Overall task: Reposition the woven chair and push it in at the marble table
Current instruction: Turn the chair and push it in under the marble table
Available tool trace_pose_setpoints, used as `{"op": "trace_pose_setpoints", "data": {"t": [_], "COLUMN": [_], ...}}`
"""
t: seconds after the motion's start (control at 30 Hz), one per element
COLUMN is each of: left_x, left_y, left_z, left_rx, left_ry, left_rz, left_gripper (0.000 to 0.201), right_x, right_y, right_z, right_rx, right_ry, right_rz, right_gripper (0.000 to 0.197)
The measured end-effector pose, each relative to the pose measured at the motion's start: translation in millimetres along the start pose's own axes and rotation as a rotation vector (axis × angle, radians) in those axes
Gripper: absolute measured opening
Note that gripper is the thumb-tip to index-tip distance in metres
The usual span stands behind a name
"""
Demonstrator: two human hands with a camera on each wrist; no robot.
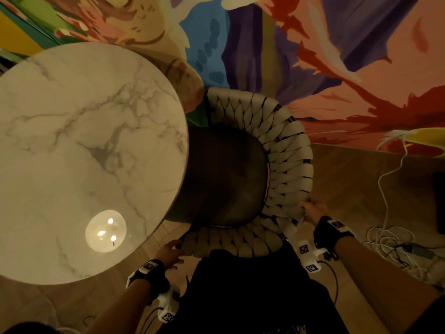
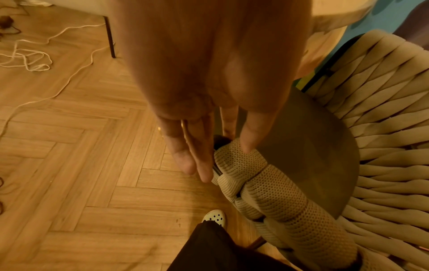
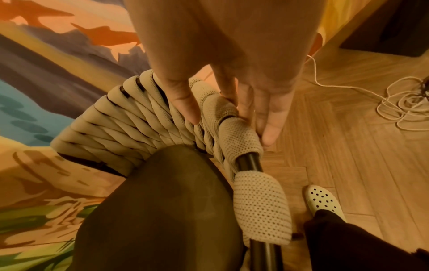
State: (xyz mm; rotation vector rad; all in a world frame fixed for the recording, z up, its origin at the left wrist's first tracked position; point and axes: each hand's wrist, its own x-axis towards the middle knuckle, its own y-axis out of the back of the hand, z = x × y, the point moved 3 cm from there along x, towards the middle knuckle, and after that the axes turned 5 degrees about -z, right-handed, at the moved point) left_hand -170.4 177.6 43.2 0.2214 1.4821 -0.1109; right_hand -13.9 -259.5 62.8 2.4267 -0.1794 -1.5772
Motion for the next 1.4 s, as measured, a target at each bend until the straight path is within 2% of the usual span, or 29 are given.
{"op": "trace_pose_setpoints", "data": {"t": [0.13,0.27,0.4,0.6,0.73,0.8,0.87,1.03,1.1,1.17,1.27,1.33,1.4], "left_x": [-9.8,-16.2,-6.9,-6.2,-7.9,-6.0,-4.8,-2.1,-1.2,-3.7,-16.5,-23.7,-21.4], "left_y": [-9.1,-17.1,-11.1,-10.4,-8.7,-7.3,-7.7,-12.2,-14.3,-19.1,-30.3,-37.6,-47.6], "left_z": [-1.2,-4.7,-10.4,-11.6,-13.8,-15.8,-18.0,-21.7,-23.6,-26.5,-31.5,-40.9,-62.9], "left_rx": [0.036,0.082,0.113,0.079,0.073,0.087,0.106,0.11,0.102,0.087,0.122,0.169,0.241], "left_ry": [0.002,0.001,-0.028,-0.037,-0.065,-0.082,-0.103,-0.162,-0.189,-0.23,-0.34,-0.43,-0.511], "left_rz": [-0.082,-0.139,-0.082,-0.112,-0.105,-0.1,-0.082,-0.011,0.021,0.051,0.151,0.229,0.299], "left_gripper": [0.062,0.067,0.063,0.057,0.057,0.056,0.055,0.052,0.055,0.058,0.063,0.068,0.072], "right_x": [1.6,-4.9,-12.9,-14.0,-21.8,-23.7,-24.2,-38.9,-41.0,-40.3,-59.2,-73.3,-87.5], "right_y": [-2.9,-6.0,0.5,2.2,-4.3,-11.1,-18.4,-31.5,-31.2,-29.4,-30.5,-28.8,-29.0], "right_z": [5.6,9.6,27.0,43.3,50.0,56.3,67.0,78.6,83.6,94.2,112.9,134.8,171.2], "right_rx": [-0.074,-0.249,-0.241,-0.237,-0.198,-0.176,-0.185,-0.183,-0.206,-0.208,-0.133,-0.122,-0.173], "right_ry": [0.017,0.084,0.101,0.076,0.088,0.108,0.096,0.131,0.146,0.152,0.087,0.065,0.039], "right_rz": [-0.003,0.037,0.064,0.112,0.1,0.086,0.077,0.091,0.085,0.013,-0.126,-0.107,-0.114], "right_gripper": [0.046,0.047,0.04,0.032,0.003,0.015,0.029,0.033,0.025,0.015,0.027,0.038,0.04]}}
